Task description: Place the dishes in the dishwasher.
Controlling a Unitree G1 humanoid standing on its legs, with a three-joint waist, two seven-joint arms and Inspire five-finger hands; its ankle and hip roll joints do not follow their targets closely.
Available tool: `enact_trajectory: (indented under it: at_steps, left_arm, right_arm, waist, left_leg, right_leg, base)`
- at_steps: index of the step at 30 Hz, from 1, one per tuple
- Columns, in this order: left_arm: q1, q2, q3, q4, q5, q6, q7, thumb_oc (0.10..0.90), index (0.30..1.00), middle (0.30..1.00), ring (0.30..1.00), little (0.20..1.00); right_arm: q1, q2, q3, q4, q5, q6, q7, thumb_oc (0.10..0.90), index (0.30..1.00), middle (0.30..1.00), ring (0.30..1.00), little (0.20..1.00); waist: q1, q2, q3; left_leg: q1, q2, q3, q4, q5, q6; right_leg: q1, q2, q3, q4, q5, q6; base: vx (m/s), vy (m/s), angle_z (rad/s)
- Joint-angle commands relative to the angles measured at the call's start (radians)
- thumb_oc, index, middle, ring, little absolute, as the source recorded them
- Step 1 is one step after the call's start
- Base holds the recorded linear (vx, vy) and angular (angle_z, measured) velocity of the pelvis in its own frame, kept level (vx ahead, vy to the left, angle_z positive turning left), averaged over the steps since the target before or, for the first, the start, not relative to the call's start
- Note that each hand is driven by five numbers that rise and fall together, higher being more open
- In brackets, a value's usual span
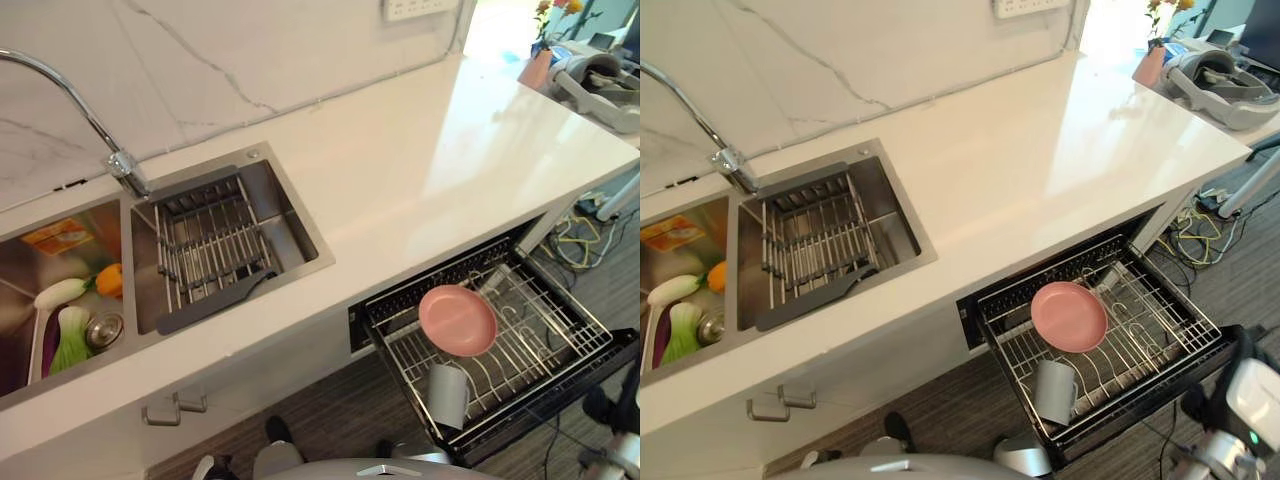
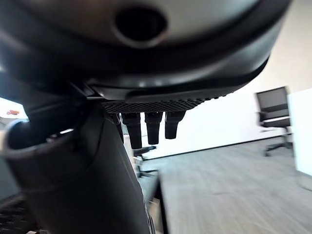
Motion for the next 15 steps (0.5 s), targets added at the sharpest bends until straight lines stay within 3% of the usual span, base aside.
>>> enact_trajectory:
  at_steps: [1,2,4,6,9,15]
  left_arm:
    - [-0.073,-0.015,-0.036,0.043,0.022,-0.016,0.024,0.800,0.900,0.900,0.900,0.900]
    - [-0.074,-0.014,-0.039,0.045,0.023,-0.016,0.021,0.800,0.900,0.900,0.900,0.900]
    - [-0.075,-0.012,-0.053,0.044,0.023,-0.009,0.015,0.800,0.900,0.900,0.900,0.900]
    - [-0.075,-0.011,-0.057,0.042,0.022,-0.008,0.012,0.800,0.900,0.900,0.900,0.900]
    - [-0.075,-0.007,-0.073,0.044,0.030,-0.009,-0.005,0.800,0.900,0.900,0.900,0.900]
    - [-0.068,-0.006,-0.096,0.021,0.025,-0.020,-0.019,0.800,0.900,0.900,0.900,0.900]
  right_arm:
    - [0.034,-0.028,-0.083,-0.069,0.133,-0.027,-0.113,0.800,0.900,0.900,0.900,0.900]
    - [0.036,-0.015,-0.074,-0.018,0.167,-0.036,-0.109,0.800,0.900,0.900,0.900,0.900]
    - [0.035,0.004,-0.034,0.054,0.233,-0.055,-0.076,0.555,0.533,0.533,0.533,0.533]
    - [0.030,0.002,-0.023,0.073,0.243,-0.062,-0.073,0.400,0.300,0.300,0.300,0.300]
    - [-0.040,-0.022,0.051,0.112,0.280,-0.101,-0.025,0.400,0.300,0.300,0.300,0.300]
    - [-0.168,-0.092,0.161,0.089,0.215,-0.100,0.008,0.400,0.300,0.300,0.300,0.300]
  waist:
    - [-0.026,0.058,-0.023]
    - [-0.028,0.061,-0.023]
    - [-0.031,0.073,-0.024]
    - [-0.033,0.076,-0.023]
    - [-0.027,0.096,-0.021]
    - [0.000,0.127,-0.014]
  left_leg:
    - [-0.138,0.069,-0.042,-0.013,0.133,-0.069]
    - [-0.137,0.069,-0.045,-0.014,0.134,-0.070]
    - [-0.137,0.067,-0.051,-0.015,0.139,-0.074]
    - [-0.136,0.066,-0.055,-0.015,0.140,-0.075]
    - [-0.129,0.062,-0.057,-0.017,0.142,-0.077]
    - [-0.121,0.047,-0.062,-0.016,0.143,-0.079]
  right_leg:
    - [0.045,0.079,-0.006,0.012,-0.154,-0.016]
    - [0.046,0.079,-0.007,0.012,-0.154,-0.017]
    - [0.049,0.081,-0.006,0.012,-0.153,-0.022]
    - [0.051,0.080,-0.008,0.012,-0.154,-0.023]
    - [0.054,0.077,-0.010,0.012,-0.155,-0.022]
    - [0.069,0.063,-0.030,0.012,-0.161,-0.016]
  base:
    - [0.00,0.002,-0.07]
    - [0.00,0.009,-0.08]
    - [0.01,0.011,-0.05]
    - [0.00,0.000,0.00]
    - [0.00,0.000,0.00]
    - [0.00,0.020,0.05]
